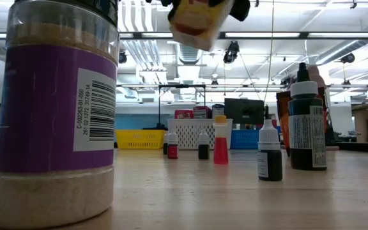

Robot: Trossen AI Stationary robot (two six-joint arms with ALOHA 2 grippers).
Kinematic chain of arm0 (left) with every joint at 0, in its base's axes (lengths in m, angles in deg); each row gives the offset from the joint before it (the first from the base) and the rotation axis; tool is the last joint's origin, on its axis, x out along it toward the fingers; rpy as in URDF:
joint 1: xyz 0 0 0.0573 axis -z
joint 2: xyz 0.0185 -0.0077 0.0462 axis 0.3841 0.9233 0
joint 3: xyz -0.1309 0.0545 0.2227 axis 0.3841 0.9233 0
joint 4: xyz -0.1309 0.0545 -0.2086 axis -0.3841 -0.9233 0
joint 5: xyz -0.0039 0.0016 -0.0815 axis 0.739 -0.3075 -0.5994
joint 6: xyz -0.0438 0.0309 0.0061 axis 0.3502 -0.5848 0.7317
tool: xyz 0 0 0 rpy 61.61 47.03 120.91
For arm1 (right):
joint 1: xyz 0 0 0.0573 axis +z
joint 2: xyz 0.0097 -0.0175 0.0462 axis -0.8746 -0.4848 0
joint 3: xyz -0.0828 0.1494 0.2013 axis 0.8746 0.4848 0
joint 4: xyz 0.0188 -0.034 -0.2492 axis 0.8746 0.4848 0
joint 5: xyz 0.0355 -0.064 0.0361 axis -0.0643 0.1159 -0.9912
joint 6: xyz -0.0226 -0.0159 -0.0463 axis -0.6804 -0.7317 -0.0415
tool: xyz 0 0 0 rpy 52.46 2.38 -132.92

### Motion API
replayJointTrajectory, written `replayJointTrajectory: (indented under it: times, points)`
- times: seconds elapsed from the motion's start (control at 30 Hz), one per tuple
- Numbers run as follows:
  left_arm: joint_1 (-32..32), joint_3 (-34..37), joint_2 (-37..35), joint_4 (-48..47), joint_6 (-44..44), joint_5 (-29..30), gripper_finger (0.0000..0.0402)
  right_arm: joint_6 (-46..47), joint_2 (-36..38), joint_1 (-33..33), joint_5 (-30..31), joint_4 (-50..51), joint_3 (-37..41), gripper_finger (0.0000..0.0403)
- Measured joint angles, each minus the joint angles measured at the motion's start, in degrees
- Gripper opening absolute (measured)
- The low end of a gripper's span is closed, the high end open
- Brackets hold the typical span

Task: Pick & Place Kitchen Items
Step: Put the yellow cereal box into the white basket

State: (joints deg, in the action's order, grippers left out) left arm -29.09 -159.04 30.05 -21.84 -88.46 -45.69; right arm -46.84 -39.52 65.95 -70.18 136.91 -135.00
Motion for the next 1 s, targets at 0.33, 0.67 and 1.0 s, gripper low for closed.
replayJointTrajectory:
  times: [0.33, 0.67, 1.0]
  points:
    - [-0.8, 0.0, -0.3, -1.4, -0.9, 1.1, 0.0233, 0.3, 1.5, -0.2, 1.9, 5.7, -1.9, 0.0221]
    - [-2.5, 0.1, -2.9, -10.2, -2.0, 6.8, 0.0234, 3.3, 2.5, -0.3, 6.2, 16.2, -2.0, 0.0196]
    - [-2.5, 10.8, -3.6, -3.0, -0.8, 8.8, 0.0234, 4.4, 2.8, -0.5, 9.4, 22.7, 1.7, 0.0176]
